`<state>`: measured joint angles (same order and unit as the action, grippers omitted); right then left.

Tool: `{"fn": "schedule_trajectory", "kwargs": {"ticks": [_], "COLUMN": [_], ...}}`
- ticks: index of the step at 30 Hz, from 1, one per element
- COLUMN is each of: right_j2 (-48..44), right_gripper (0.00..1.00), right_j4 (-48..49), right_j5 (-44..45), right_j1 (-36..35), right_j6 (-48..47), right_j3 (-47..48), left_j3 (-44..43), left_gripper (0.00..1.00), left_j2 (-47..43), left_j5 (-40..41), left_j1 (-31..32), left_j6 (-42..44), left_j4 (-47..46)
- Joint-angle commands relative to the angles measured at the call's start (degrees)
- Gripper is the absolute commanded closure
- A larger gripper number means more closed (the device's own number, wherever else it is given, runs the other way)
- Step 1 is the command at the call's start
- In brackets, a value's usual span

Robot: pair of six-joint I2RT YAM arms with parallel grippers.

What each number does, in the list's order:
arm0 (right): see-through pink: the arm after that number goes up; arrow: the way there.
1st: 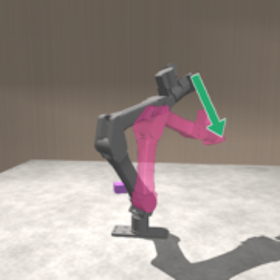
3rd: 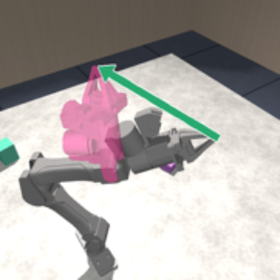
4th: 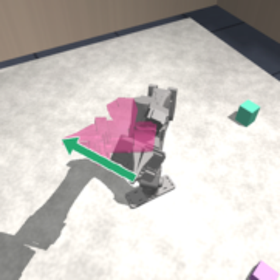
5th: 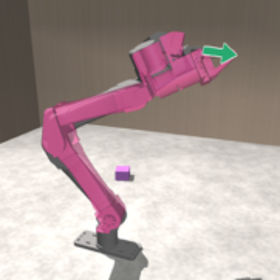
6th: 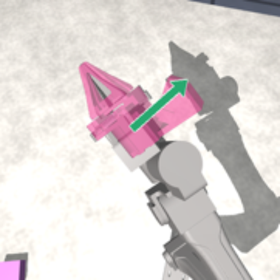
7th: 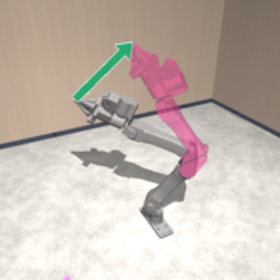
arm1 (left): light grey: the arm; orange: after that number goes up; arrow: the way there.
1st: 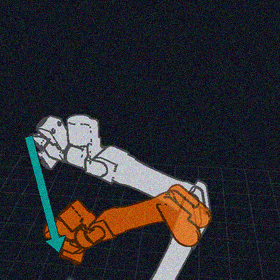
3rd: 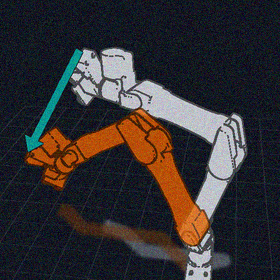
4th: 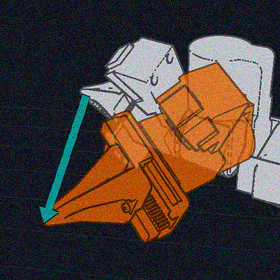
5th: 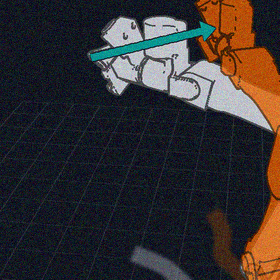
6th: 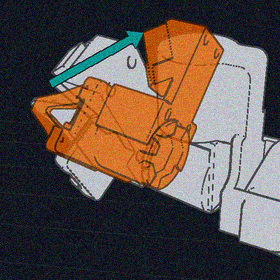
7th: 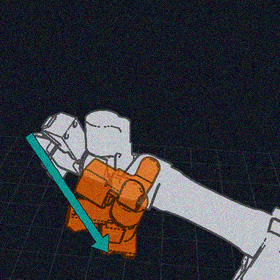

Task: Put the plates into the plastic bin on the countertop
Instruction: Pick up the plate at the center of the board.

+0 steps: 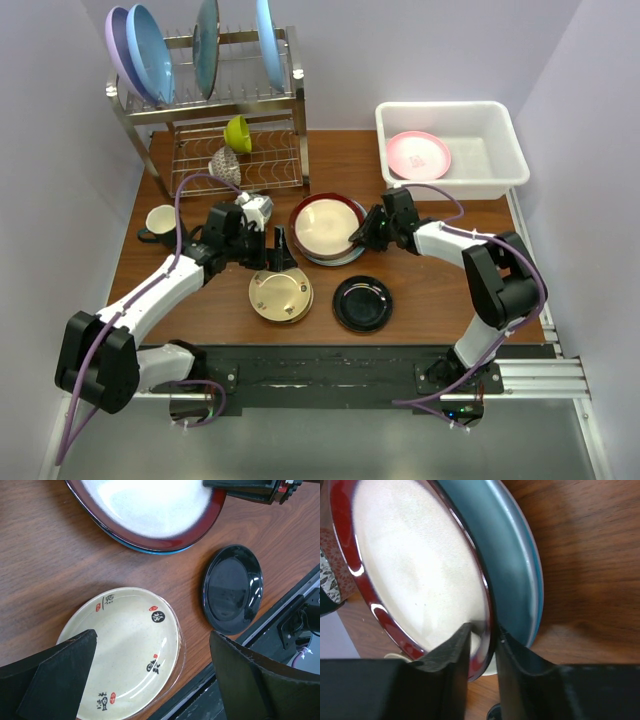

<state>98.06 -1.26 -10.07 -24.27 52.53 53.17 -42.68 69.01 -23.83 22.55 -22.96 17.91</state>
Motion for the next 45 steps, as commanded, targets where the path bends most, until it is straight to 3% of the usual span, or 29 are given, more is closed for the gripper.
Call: {"fn": "schedule_trajectory", "kwargs": {"ticks": [1,5,8,27,45], "right_j2": [2.6,2.0,1.1,-15.1,-30.9], "right_gripper": [0.78,0.94,1.0,1.0,1.0], "right_j4": [-0.1,0.5,0.7,-0.9,-2.7], "right_j5": [0.9,0.9,0.8,1.6,-0.5], "right_j1": [-0.9,-0.9,-0.9,-0.8,-0.8], "right_j6": [0.1,0.3,0.3,1.5,4.3], "right_j3": [-0.4,-1.5,-2.3,-8.2,-13.8], "left_j3": [-2.3,-2.1,-2.0,0.0,5.9], "left_gripper": [0.0,0.0,0.0,0.0,0.0], "left_j2": [0.1,0.1,0.0,-1.2,-0.6], "left_j5": [-0.5,-0.3,-0.1,2.2,-3.7], "left_j1": [0.2,0.2,0.2,0.1,0.1], "left_j6": [1.0,1.2,1.2,-3.1,-8.6], "left_j4": [-0.2,-0.1,-0.2,-3.2,-12.5]}}
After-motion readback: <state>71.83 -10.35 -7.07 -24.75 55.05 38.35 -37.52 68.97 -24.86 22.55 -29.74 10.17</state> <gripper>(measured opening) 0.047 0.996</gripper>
